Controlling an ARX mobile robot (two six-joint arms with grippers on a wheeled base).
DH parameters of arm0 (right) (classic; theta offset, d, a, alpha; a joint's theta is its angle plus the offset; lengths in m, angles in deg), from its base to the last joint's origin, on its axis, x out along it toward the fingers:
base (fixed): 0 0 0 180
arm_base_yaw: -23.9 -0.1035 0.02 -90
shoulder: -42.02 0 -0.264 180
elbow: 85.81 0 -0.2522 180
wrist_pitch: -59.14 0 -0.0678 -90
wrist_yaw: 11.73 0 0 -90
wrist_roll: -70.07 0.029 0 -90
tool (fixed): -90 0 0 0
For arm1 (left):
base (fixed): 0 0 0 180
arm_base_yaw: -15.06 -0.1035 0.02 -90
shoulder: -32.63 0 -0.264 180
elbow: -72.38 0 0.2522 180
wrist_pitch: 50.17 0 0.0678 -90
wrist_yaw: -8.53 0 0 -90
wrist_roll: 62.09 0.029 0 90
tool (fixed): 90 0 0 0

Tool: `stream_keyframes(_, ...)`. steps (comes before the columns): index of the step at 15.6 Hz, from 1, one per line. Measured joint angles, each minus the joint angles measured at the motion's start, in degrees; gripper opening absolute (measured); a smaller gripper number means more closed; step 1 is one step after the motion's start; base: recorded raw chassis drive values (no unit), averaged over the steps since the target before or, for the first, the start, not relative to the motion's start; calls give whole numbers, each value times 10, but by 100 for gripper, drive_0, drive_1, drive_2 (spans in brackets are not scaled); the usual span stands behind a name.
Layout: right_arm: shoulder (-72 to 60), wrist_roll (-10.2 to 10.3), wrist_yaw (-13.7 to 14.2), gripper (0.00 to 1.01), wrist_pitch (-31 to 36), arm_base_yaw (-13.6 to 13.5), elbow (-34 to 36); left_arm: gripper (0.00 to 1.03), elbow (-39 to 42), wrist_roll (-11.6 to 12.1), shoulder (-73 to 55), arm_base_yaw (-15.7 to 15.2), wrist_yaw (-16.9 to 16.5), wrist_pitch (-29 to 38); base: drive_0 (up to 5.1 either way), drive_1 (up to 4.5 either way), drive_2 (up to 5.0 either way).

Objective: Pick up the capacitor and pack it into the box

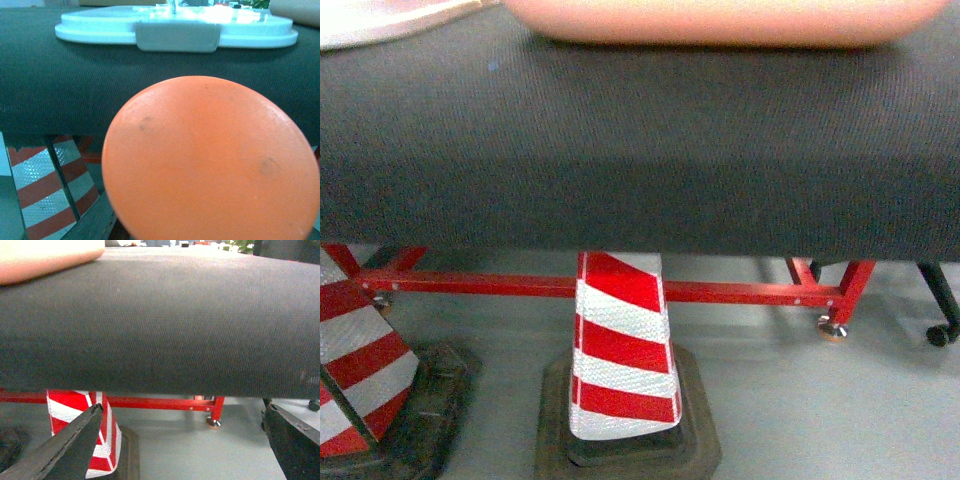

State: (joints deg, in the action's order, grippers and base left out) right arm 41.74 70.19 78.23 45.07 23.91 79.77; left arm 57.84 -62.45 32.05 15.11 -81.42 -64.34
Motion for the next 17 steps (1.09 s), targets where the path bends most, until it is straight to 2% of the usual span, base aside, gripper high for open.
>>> stream_keyframes(17, 0, 0, 0, 98, 1, 0, 0, 44, 0, 4, 0, 0, 0, 3, 0, 0, 0)
